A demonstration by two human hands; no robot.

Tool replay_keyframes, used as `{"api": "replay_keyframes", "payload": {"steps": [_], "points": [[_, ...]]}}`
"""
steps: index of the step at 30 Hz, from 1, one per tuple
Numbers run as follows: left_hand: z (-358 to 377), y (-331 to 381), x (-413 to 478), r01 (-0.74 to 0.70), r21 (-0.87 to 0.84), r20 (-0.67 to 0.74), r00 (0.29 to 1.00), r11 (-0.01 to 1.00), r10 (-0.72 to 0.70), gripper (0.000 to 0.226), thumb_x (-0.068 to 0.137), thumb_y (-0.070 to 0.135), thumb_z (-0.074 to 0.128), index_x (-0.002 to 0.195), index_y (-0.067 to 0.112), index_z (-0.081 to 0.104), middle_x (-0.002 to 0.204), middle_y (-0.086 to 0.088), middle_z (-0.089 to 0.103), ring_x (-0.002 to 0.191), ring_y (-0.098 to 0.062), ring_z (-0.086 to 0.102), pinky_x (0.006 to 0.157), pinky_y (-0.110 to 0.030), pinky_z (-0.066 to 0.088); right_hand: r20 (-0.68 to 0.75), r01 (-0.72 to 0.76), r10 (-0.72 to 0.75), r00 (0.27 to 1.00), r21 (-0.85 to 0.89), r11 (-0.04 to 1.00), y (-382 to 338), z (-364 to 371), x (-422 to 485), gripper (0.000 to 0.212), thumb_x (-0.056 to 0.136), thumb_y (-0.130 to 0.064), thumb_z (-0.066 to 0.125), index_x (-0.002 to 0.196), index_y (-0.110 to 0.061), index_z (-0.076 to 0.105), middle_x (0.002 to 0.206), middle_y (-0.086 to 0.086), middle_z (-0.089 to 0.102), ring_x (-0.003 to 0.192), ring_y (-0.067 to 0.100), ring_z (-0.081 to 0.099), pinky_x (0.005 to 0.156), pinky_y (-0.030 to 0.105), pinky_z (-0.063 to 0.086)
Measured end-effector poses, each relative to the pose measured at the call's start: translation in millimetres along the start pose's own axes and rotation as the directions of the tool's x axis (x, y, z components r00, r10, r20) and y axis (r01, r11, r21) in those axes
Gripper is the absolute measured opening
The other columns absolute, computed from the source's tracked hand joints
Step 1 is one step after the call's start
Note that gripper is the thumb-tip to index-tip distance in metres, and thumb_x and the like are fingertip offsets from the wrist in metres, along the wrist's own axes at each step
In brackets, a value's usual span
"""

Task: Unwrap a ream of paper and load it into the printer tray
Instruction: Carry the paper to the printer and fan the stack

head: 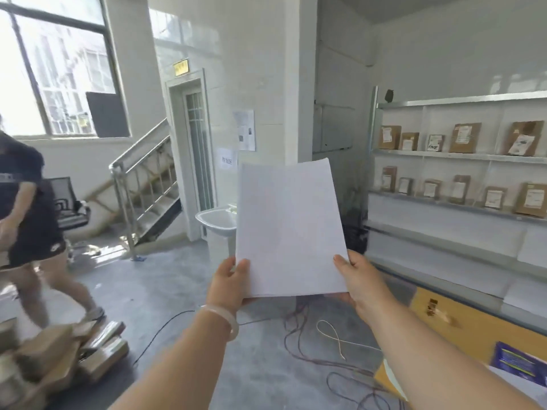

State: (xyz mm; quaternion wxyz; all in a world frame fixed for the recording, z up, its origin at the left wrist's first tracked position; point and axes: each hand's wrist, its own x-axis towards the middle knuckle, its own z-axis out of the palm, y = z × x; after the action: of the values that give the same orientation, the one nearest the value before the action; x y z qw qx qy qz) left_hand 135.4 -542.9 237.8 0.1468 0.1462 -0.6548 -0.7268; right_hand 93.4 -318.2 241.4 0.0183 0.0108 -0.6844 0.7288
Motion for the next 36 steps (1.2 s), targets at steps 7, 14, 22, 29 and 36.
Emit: {"api": "replay_keyframes", "payload": {"steps": [7,14,22,29,36], "points": [[-153,18,17,-0.057,-0.006,-0.320,0.946,0.998,0.052,0.021,0.090,0.021,0.053,0.107,0.014,0.063,0.090,-0.007,0.062,0.072,-0.021,0.061,0.051,-0.028,0.055,0.284,-0.053,0.044,0.958,0.021,0.998,8,172,15,0.022,0.097,-0.025,0.050,0.116,-0.017,0.058,0.114,0.008,0.065,0.098,0.026,0.064,0.059,0.034,0.058],[-283,35,-23,-0.041,0.140,-0.632,0.766,0.989,0.121,0.028,0.089,0.036,0.051,0.111,0.023,0.061,0.092,-0.005,0.065,0.080,-0.026,0.063,0.064,-0.041,0.058,0.620,-0.100,0.062,0.782,0.026,0.995,10,325,-10,0.022,0.096,-0.018,0.051,0.116,-0.015,0.059,0.109,0.011,0.065,0.092,0.029,0.065,0.061,0.040,0.059],[-360,37,-109,-0.018,0.164,-0.912,0.379,0.986,0.159,0.045,0.082,0.047,0.053,0.121,0.028,0.056,0.113,-0.007,0.066,0.097,-0.027,0.064,0.086,-0.052,0.055,0.906,0.004,0.023,0.423,-0.027,1.000,8,449,-69,0.027,0.095,-0.034,0.051,0.120,-0.023,0.057,0.109,0.004,0.063,0.101,0.026,0.061,0.086,0.051,0.057],[-362,41,-205,0.028,0.161,-0.987,0.034,0.987,0.160,0.032,0.095,0.036,0.045,0.123,0.024,0.053,0.107,0.000,0.062,0.096,-0.022,0.061,0.086,-0.048,0.056,0.997,-0.023,0.011,0.072,-0.009,1.000,6,502,-157,0.021,0.099,-0.026,0.046,0.117,-0.020,0.055,0.105,0.009,0.063,0.092,0.027,0.062,0.059,0.035,0.059],[-354,38,-285,-0.072,0.160,-0.962,-0.236,0.985,0.139,0.023,0.097,0.030,0.046,0.115,0.021,0.058,0.103,-0.003,0.062,0.095,-0.025,0.061,0.077,-0.051,0.059,0.981,-0.097,0.025,-0.190,-0.044,0.994,13,519,-247,0.028,0.097,-0.030,0.047,0.122,-0.018,0.054,0.110,0.009,0.065,0.098,0.032,0.064,0.067,0.043,0.061]]}}
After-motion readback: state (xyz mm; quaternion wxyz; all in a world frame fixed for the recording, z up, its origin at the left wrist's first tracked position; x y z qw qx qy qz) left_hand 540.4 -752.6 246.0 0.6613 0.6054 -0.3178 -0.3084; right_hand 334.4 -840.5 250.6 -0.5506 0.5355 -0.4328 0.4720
